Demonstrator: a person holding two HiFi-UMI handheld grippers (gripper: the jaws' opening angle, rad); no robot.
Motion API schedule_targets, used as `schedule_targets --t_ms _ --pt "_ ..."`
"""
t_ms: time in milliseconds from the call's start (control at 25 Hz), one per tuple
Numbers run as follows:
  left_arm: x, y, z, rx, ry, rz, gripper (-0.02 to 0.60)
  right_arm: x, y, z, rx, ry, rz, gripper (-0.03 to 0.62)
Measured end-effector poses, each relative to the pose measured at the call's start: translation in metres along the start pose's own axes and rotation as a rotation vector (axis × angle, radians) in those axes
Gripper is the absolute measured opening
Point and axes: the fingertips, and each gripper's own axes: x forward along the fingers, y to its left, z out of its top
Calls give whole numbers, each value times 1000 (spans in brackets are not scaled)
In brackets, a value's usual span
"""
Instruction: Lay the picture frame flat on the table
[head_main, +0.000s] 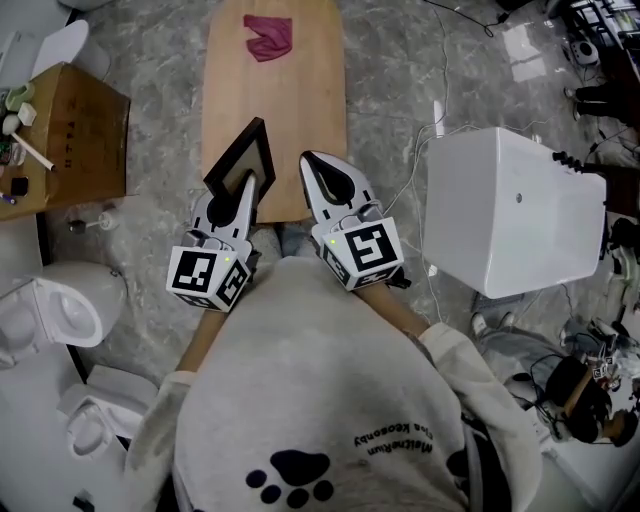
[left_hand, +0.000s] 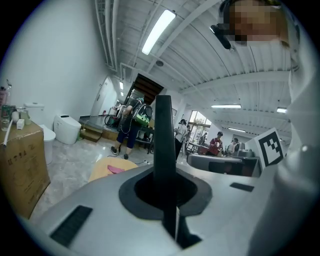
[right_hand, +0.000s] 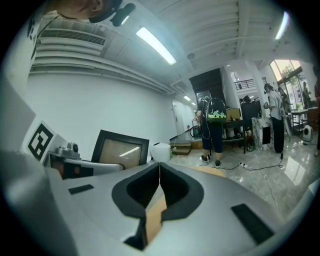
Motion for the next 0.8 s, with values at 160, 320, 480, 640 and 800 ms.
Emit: schedule_targets --t_ms 160,320,480,640,800 --pt "3 8 -1 -14 25 -40 17 9 9 -6 -14 18 11 11" --pt "8 13 -7 -22 36 -67 18 13 12 -16 1 25 26 11" --pt "19 18 -14 -26 56 -106 18 24 5 -26 21 41 35 11" --pt "29 24 -24 -45 65 -131 17 35 -2 -36 34 59 52 12" --pt "33 30 -34 -74 78 -144 17 43 -5 -49 48 75 61 12"
